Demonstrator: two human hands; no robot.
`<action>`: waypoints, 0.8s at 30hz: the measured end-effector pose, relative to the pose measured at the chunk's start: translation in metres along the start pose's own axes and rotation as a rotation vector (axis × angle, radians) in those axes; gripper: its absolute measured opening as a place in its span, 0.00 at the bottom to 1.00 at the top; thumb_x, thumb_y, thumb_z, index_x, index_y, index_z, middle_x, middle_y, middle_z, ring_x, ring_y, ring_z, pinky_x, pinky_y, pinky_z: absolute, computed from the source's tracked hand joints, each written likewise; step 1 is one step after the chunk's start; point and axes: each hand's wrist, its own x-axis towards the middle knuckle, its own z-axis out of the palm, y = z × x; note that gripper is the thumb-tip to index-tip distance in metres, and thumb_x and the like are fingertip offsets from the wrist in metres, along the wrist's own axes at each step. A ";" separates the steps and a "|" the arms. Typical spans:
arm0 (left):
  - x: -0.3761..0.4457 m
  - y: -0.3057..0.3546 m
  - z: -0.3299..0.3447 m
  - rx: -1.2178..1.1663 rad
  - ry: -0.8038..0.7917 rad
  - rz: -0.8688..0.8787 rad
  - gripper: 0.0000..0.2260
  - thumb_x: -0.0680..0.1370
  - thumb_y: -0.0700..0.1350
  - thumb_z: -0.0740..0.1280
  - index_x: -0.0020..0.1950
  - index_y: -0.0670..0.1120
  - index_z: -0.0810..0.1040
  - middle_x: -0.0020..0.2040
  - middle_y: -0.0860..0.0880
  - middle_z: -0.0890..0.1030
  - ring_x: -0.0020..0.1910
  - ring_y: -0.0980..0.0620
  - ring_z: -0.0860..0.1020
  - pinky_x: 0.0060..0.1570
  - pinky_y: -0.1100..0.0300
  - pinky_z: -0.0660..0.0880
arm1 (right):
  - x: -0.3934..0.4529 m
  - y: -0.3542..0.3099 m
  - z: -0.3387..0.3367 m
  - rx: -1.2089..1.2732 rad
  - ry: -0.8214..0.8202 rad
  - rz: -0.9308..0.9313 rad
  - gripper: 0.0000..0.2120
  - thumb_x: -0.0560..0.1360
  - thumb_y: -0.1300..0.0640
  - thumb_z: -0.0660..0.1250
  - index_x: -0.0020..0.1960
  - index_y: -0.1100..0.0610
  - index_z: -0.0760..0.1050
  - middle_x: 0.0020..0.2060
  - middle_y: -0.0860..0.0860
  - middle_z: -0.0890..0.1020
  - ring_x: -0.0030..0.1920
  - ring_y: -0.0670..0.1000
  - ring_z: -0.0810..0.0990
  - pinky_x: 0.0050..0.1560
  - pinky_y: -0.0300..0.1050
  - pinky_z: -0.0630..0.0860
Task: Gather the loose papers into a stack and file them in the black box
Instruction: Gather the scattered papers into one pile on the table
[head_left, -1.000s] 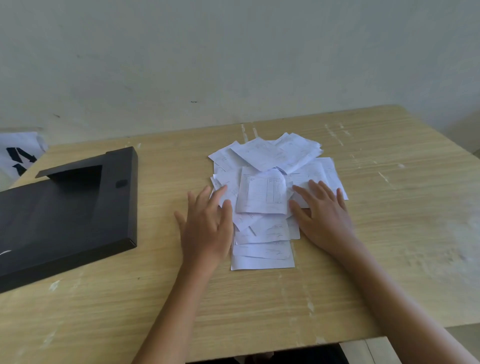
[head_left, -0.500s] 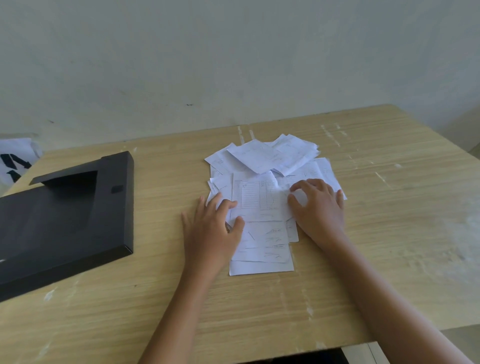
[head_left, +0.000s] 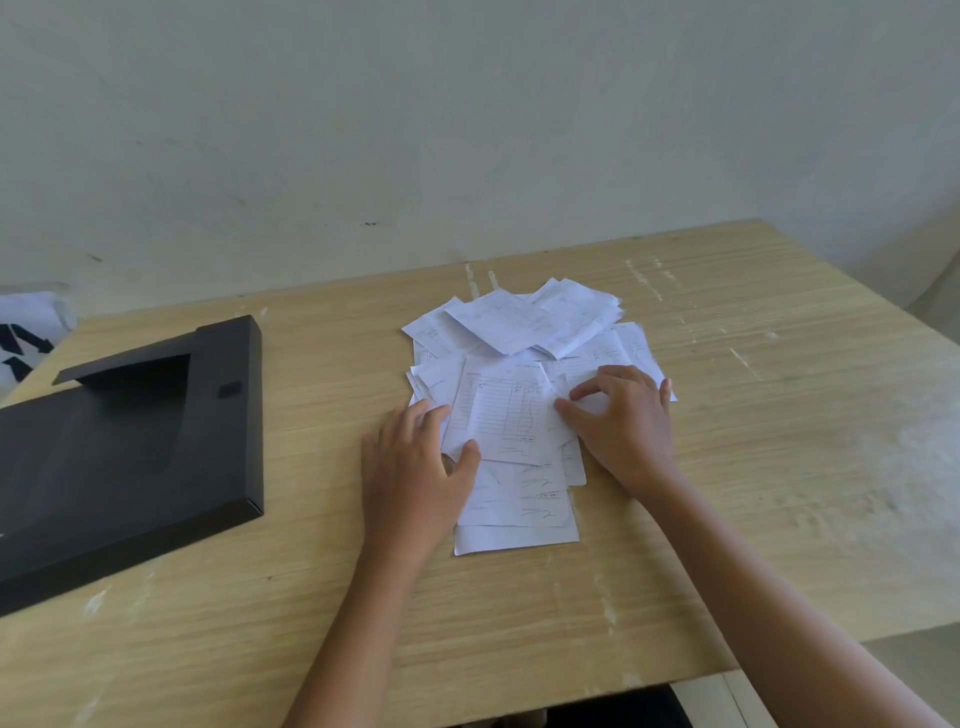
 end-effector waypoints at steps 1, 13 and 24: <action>0.000 0.000 0.000 0.002 0.001 -0.002 0.28 0.76 0.64 0.55 0.70 0.52 0.75 0.73 0.54 0.73 0.75 0.50 0.67 0.71 0.42 0.65 | 0.000 -0.001 0.001 0.005 0.004 0.012 0.13 0.73 0.42 0.72 0.50 0.50 0.83 0.67 0.51 0.77 0.73 0.49 0.68 0.79 0.56 0.41; 0.000 0.000 -0.002 0.029 -0.002 0.012 0.27 0.74 0.57 0.52 0.70 0.57 0.77 0.73 0.50 0.73 0.73 0.48 0.69 0.70 0.44 0.65 | 0.007 -0.014 0.013 0.087 0.017 -0.003 0.05 0.74 0.51 0.73 0.48 0.51 0.84 0.62 0.53 0.78 0.70 0.52 0.70 0.79 0.56 0.45; -0.003 0.000 -0.009 0.002 -0.140 0.056 0.18 0.76 0.61 0.55 0.65 0.71 0.72 0.77 0.56 0.64 0.80 0.48 0.56 0.74 0.44 0.53 | 0.026 -0.012 0.012 -0.156 0.053 0.006 0.23 0.73 0.36 0.67 0.59 0.51 0.74 0.58 0.51 0.76 0.63 0.56 0.70 0.63 0.50 0.66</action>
